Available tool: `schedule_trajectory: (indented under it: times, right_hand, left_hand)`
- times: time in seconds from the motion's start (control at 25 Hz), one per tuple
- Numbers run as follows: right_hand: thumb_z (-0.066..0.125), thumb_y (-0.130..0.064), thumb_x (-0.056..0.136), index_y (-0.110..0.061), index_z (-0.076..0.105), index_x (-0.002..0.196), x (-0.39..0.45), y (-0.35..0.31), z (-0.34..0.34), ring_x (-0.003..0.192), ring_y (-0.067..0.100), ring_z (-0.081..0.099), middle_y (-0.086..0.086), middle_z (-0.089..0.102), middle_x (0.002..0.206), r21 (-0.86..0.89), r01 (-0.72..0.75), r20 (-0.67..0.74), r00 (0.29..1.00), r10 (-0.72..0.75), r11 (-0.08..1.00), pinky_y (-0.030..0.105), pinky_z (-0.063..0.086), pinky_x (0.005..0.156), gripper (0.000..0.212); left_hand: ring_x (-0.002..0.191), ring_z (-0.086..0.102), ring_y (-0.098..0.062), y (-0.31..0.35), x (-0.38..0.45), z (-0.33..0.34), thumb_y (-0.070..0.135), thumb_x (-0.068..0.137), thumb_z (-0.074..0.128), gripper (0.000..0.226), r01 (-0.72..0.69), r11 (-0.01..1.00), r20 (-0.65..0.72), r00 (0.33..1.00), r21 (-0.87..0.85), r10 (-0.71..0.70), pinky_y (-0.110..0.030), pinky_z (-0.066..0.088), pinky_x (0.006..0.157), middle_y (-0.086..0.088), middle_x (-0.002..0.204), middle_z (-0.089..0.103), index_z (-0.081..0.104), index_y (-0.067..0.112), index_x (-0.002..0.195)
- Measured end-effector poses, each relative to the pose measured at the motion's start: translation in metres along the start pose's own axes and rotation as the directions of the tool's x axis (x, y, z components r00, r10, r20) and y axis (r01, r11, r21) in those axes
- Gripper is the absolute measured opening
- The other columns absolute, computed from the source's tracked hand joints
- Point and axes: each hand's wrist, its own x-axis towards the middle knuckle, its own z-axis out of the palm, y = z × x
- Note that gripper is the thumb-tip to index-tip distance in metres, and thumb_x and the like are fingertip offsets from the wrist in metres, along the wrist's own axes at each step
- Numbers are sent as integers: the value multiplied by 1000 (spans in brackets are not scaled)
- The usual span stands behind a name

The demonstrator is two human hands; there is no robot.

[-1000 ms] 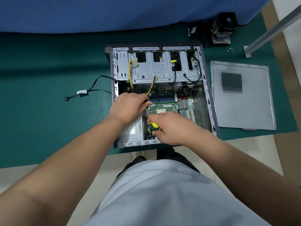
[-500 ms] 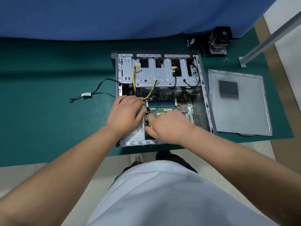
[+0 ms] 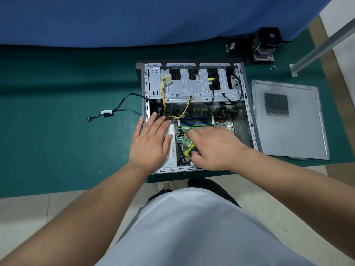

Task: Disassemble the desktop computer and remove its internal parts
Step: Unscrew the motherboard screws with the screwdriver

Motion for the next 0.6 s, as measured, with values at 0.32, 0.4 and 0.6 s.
schedule_trajectory:
  times: [0.32, 0.4, 0.6]
  right_hand:
    - [37, -55, 93, -22, 47, 123, 1, -10, 4, 93, 28, 61, 3, 59, 106, 242, -92, 74, 994, 76, 966, 34, 42, 61, 45]
    - [22, -62, 98, -23, 45, 118, -1, -17, 6, 77, 32, 66, 2, 65, 89, 140, -167, 33, 986, 164, 976, 31, 34, 51, 50]
    - [32, -58, 92, -20, 47, 121, -4, -22, 4, 83, 28, 64, 1, 62, 94, 115, -182, 19, 983, 181, 977, 33, 42, 56, 50]
  left_hand:
    - [155, 26, -18, 0, 0, 0, 40, 108, 38, 46, -4, 1000, -19, 1000, -14, 4, -48, 10, 128, 4, 152, 53, 51, 22, 147]
    - [155, 25, -18, 0, 0, -1, 40, 108, 37, 46, 0, 1000, -15, 1000, -11, 0, -48, 10, 128, 5, 152, 52, 51, 22, 148]
    - [154, 27, -18, 1, 0, -1, 40, 107, 38, 46, 3, 999, -28, 1000, -41, -4, -48, 11, 128, 4, 151, 53, 52, 21, 146]
